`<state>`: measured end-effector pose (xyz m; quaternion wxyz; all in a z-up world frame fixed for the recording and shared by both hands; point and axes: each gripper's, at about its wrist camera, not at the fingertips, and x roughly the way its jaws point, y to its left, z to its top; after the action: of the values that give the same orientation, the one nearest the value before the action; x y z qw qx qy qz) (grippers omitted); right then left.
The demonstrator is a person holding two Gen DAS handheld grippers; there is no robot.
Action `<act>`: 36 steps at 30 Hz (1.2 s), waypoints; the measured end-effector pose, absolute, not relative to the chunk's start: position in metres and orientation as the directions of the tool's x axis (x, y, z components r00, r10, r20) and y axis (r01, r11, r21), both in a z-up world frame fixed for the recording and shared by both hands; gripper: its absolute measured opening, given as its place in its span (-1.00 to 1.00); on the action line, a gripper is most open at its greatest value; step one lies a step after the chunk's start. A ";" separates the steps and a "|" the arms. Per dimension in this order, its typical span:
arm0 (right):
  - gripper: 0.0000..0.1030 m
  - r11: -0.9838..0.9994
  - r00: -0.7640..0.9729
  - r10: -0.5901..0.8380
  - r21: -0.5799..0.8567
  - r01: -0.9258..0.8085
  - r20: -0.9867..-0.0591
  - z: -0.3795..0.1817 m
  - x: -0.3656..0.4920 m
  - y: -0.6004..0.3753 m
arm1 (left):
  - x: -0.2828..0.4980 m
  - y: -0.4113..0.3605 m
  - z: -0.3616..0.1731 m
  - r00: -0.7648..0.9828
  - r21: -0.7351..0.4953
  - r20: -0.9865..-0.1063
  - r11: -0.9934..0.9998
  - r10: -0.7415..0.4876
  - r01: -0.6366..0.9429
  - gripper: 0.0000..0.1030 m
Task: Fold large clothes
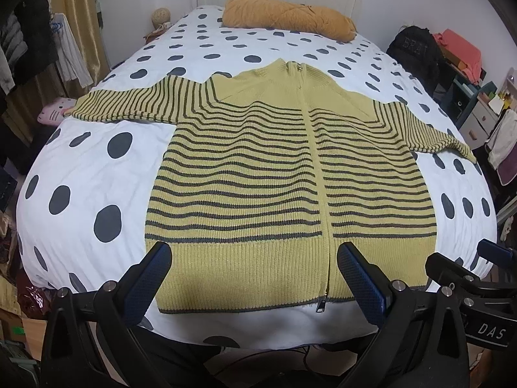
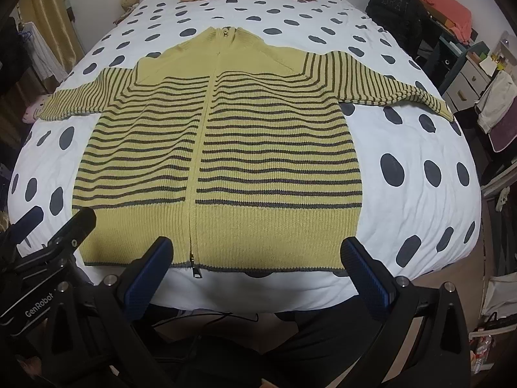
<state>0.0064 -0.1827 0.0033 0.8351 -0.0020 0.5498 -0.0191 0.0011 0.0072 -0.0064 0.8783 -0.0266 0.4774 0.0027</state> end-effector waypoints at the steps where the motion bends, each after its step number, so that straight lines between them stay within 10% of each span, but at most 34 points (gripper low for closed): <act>1: 1.00 0.999 0.394 -0.036 -0.026 0.030 -0.918 0.003 0.006 -0.183 | 0.001 0.007 -0.007 0.545 -0.038 -0.838 0.999 -0.015 -0.030 0.99; 36: 1.00 1.000 0.385 0.008 0.014 0.014 -0.923 -0.004 0.007 -0.184 | 0.004 0.009 -0.018 0.510 -0.088 -0.857 0.996 -0.069 -0.014 0.97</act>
<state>0.0075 -0.1836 -0.0039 0.8321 0.0099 0.5545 -0.0019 0.0037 0.0093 -0.0183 0.8679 -0.0417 0.4947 -0.0159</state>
